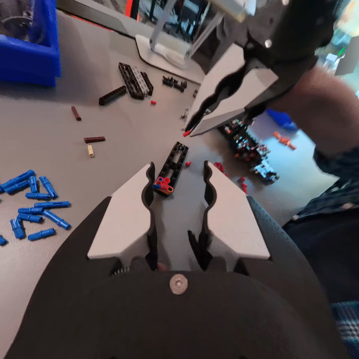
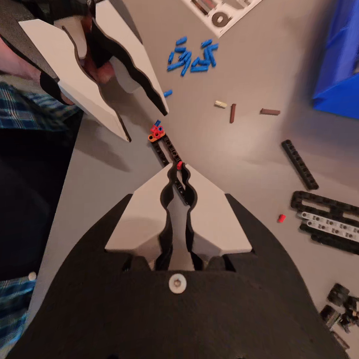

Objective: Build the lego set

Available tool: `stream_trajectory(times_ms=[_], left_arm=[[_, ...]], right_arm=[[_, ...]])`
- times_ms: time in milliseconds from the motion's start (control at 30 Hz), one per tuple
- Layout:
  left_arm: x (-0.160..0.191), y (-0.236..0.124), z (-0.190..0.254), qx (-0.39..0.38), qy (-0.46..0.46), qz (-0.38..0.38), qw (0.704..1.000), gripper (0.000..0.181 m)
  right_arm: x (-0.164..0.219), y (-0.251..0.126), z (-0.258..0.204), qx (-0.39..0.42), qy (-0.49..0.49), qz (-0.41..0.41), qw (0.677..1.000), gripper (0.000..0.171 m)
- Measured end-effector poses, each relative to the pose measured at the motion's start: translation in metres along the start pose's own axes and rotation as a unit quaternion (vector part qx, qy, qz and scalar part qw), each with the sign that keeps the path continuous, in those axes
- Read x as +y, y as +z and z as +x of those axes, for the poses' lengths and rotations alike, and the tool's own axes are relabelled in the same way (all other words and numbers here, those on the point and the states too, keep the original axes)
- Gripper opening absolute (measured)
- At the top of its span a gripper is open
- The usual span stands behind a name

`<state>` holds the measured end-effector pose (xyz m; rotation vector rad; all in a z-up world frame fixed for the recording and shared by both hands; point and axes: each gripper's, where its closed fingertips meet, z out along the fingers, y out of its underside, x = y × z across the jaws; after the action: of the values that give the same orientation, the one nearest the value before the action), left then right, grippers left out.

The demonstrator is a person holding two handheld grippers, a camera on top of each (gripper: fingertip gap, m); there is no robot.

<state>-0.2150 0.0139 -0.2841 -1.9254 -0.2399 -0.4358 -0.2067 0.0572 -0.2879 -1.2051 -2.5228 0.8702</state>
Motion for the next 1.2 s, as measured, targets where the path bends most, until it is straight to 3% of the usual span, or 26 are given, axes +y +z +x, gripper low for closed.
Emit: stream_trajectory(times_ms=[200, 533, 667, 1200], left_arm=[[0.017, 0.021, -0.002, -0.036, 0.088, -0.088, 0.992, 0.05], [0.037, 0.038, -0.013, -0.028, 0.089, -0.185, 0.978, 0.028], [0.038, 0.041, -0.014, -0.022, 0.079, -0.189, 0.979, 0.018], [0.038, 0.043, -0.013, -0.021, 0.087, -0.189, 0.978, 0.018]], right_arm=[[0.013, 0.022, 0.002, -0.044, -0.026, -0.047, 0.998, 0.002], [0.022, 0.034, 0.002, -0.084, -0.029, -0.083, 0.993, 0.001], [0.022, 0.035, 0.0, -0.101, -0.029, -0.092, 0.99, 0.0], [0.027, 0.035, -0.001, -0.087, -0.087, -0.196, 0.973, 0.001]])
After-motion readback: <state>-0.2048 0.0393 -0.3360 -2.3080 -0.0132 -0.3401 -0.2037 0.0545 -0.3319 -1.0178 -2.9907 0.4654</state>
